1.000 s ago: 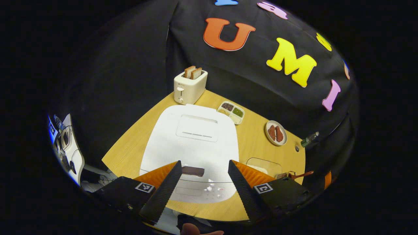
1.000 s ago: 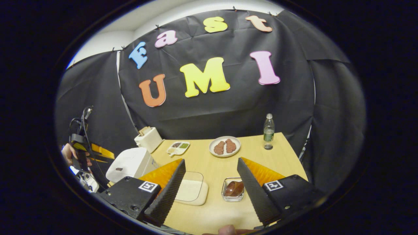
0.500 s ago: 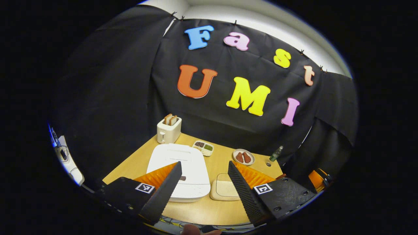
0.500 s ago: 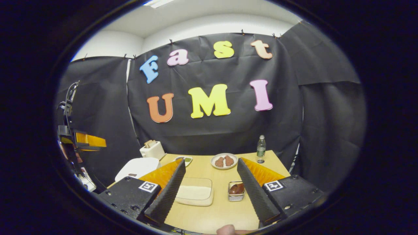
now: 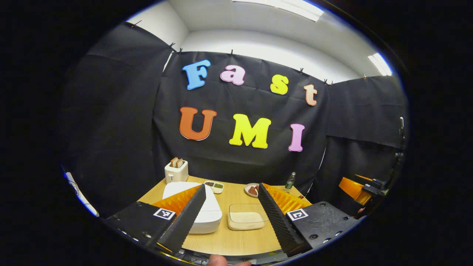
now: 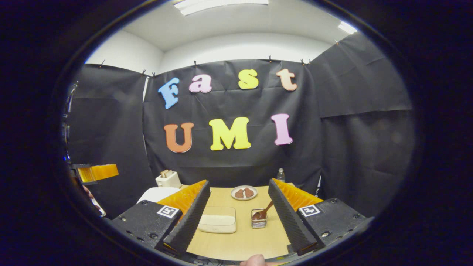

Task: Close the left gripper, press the button to open the rice cooker; take a wooden spoon from the chopstick holder with the right hand, scoop a spoonful of rice and pour it into the rice cooker, then put the wooden spoon back into the chopstick holder.

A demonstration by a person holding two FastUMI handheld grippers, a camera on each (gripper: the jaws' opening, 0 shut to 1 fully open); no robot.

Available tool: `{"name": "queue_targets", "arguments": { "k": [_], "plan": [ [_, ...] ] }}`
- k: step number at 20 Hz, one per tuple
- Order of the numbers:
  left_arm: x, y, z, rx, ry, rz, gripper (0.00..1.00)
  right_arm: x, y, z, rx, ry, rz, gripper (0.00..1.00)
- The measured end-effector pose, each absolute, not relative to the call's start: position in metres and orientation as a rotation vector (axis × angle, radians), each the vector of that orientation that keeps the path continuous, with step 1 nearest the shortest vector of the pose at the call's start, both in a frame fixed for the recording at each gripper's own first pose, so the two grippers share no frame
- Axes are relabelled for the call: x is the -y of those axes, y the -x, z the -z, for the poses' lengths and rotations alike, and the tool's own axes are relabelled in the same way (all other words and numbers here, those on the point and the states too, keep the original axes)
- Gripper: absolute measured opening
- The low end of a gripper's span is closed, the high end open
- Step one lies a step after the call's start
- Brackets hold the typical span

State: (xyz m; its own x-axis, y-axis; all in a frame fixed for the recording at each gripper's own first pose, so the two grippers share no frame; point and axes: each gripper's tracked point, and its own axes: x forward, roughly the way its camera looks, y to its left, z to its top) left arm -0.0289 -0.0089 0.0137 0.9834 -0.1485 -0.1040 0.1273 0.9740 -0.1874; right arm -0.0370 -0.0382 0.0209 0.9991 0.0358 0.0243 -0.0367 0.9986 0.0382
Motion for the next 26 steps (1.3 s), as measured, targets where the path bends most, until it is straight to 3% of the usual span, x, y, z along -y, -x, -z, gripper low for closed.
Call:
{"name": "queue_targets", "arguments": {
  "k": [14, 26],
  "plan": [
    [0.026, 0.086, -0.003, -0.024, 0.064, 0.131, 0.94, 0.043, 0.088, -0.005, 0.04, -0.017, 0.01, 1.0],
    [0.043, 0.088, -0.008, -0.008, 0.048, 0.173, 0.94, 0.045, 0.097, -0.009, 0.044, -0.01, 0.022, 1.0]
  ]
}}
